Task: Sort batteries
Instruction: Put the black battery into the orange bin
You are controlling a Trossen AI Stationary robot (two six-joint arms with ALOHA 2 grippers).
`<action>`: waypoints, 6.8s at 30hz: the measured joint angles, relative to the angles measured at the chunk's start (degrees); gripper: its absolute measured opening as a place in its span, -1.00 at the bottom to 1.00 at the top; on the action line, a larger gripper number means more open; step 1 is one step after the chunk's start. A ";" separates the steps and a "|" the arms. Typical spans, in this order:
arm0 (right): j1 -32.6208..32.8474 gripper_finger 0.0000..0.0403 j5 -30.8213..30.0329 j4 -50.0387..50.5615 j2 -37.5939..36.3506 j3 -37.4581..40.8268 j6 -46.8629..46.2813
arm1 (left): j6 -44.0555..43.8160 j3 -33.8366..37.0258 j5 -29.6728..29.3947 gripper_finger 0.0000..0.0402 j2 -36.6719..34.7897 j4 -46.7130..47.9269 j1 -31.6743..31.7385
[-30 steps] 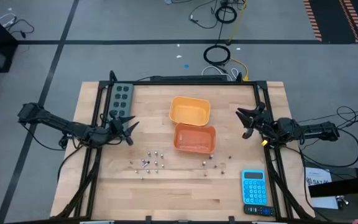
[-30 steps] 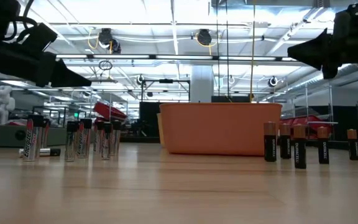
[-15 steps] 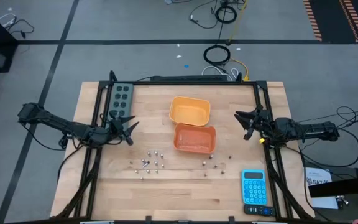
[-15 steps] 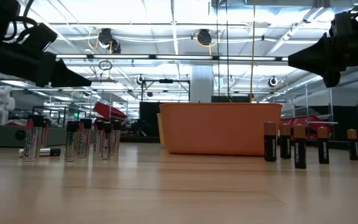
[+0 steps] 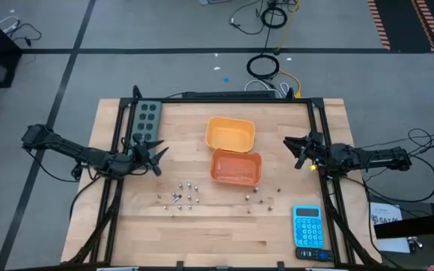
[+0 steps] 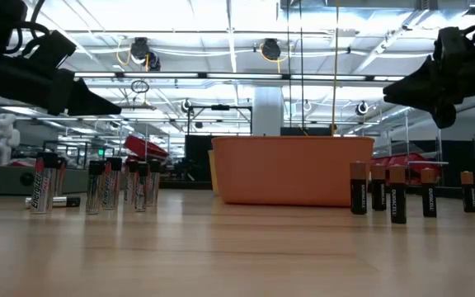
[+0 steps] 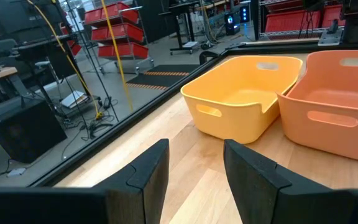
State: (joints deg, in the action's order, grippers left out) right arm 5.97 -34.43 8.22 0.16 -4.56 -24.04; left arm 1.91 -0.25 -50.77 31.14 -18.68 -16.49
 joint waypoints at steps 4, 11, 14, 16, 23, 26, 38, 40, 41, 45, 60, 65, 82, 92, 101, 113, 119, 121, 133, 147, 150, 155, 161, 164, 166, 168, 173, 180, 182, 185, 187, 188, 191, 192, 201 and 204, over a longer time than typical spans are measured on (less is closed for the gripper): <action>0.03 -0.58 0.28 -0.20 0.00 0.00 2.46 | 0.00 0.00 -0.01 -0.19 0.02 0.00 0.00; 0.03 -0.58 0.25 -0.76 0.00 0.00 4.86 | 0.41 -0.10 -0.08 -0.19 0.00 -1.48 0.35; 0.16 -0.58 0.25 -0.71 0.00 0.00 6.95 | 0.52 -0.11 -0.50 -0.19 0.01 -1.38 0.66; 0.48 -0.58 0.25 -0.71 0.00 0.00 9.09 | 1.72 -0.12 -2.53 -0.19 0.02 -0.89 1.19; 3.17 -0.58 1.37 -1.26 0.02 0.00 14.45 | -2.55 -0.15 -1.79 -0.19 0.15 -1.86 1.48; 4.24 -0.58 1.65 -1.18 0.07 0.00 14.05 | 2.08 -0.15 -5.43 -0.19 0.13 -4.25 1.50; 9.61 -0.48 2.43 -3.22 19.88 -5.56 8.24 | 3.02 -0.17 -8.04 -0.19 0.13 -8.28 1.53; 11.02 -0.48 4.27 -3.20 25.27 -8.73 8.87 | 3.00 -0.17 -8.04 -0.19 0.13 -8.25 1.53; 11.77 -0.48 4.81 -3.09 27.90 -10.37 9.13 | 3.16 -0.17 -8.04 -0.19 0.13 -8.38 1.53; 14.04 -0.47 8.26 1.91 38.59 -16.81 6.59 | 4.53 -0.17 -9.45 -0.19 0.13 -12.86 1.53; 24.34 -0.11 17.13 16.89 67.02 -36.24 -5.15 | -4.12 -16.87 8.46 -0.19 3.07 1.36 1.43; 27.26 -0.10 19.55 18.39 73.46 -37.96 -11.22 | -4.53 -20.33 9.60 -0.14 9.09 5.84 -0.71; 36.43 -0.10 12.38 23.42 84.78 -41.24 -27.06 | 0.22 -25.27 9.89 0.10 17.60 1.76 0.81; 36.53 -0.15 11.88 23.31 91.73 -41.24 -29.27 | 0.52 -25.31 10.08 0.10 17.59 1.11 0.79; 36.47 -0.60 11.92 19.49 95.33 -41.24 -30.37 | 0.35 -25.31 11.35 0.10 17.59 1.14 0.76; 36.10 -0.83 12.36 20.93 94.13 -41.19 -32.34 | -0.53 -25.31 11.57 0.10 17.59 1.20 0.77; 36.05 -0.83 6.82 24.47 83.30 -41.03 -30.69 | -4.41 -25.31 12.94 0.10 17.59 1.27 1.07; 35.59 -0.83 3.63 24.25 78.58 -41.03 -27.28 | -6.10 -25.31 16.51 0.10 17.59 1.71 2.20; 12.14 -0.80 6.83 13.89 69.82 -41.13 5.89 | -4.16 -25.31 24.99 0.10 20.78 2.00 11.18; 1.06 -0.05 22.42 16.00 72.22 -44.51 12.28 | -7.59 -25.29 26.75 0.10 27.41 1.15 14.25; 5.16 -0.10 20.63 22.47 72.06 -46.63 8.51 | -7.63 -25.29 26.67 0.10 27.35 1.05 13.95; 12.19 -0.13 18.67 32.03 72.11 -45.90 -3.13 | -7.54 -25.29 26.59 0.10 27.23 -0.59 13.70; 19.87 -0.13 17.82 35.20 71.63 -41.55 -18.07 | -7.56 -25.29 31.05 0.10 27.26 -0.57 13.74; 21.77 -0.13 17.54 35.24 71.63 -38.67 -23.18 | -7.53 -25.29 31.57 0.10 27.24 -0.43 13.73; 22.76 -0.13 17.23 34.32 71.63 -36.54 -25.81 | -7.30 -25.29 31.57 0.10 27.25 -0.35 13.73; 24.00 -0.13 16.25 32.06 71.63 -34.47 -28.20 | -6.94 -25.29 31.57 0.10 27.23 -0.28 13.73; 28.29 -0.13 10.27 28.60 71.63 -30.74 -35.63 | -5.99 -25.29 31.63 0.10 27.23 -0.17 13.73; 34.66 -0.13 2.01 19.09 71.63 -24.23 -44.95 | -5.97 -25.29 31.63 0.10 27.23 0.00 13.73; 35.95 -0.13 -0.14 16.40 71.66 -21.77 -47.33 | -5.97 -25.29 31.63 0.10 27.23 0.00 13.73; 37.24 -0.13 -3.05 13.94 72.17 -18.67 -50.55 | -5.99 -25.29 31.63 0.10 27.23 -0.02 13.73; 37.30 -0.15 -3.64 12.03 72.42 -17.54 -50.91 | -5.99 -25.29 31.63 0.10 27.23 -0.08 13.73; 37.27 -0.17 -3.51 11.30 72.61 -17.07 -50.76 | -6.02 -25.29 31.63 0.10 27.23 -0.09 13.73; 37.27 -0.35 -2.74 9.01 73.13 -16.16 -49.45 | -6.05 -25.29 31.56 0.10 27.23 -0.23 13.73; 37.27 -0.45 -2.17 8.19 73.24 -15.95 -48.85 | -6.03 -25.29 31.29 0.10 27.23 -0.28 13.73; 37.26 -0.92 -3.67 5.11 72.95 -16.35 -43.59 | -5.70 -25.29 29.03 0.10 27.23 -0.89 13.73; 37.13 -0.92 -10.72 4.72 71.49 -20.87 -36.79 | -6.14 -25.29 29.06 0.10 27.23 -0.95 13.73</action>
State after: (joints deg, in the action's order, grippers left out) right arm 43.10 -45.15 12.94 71.66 -25.43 -60.83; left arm -4.22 -25.54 -21.71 58.37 -19.63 -2.76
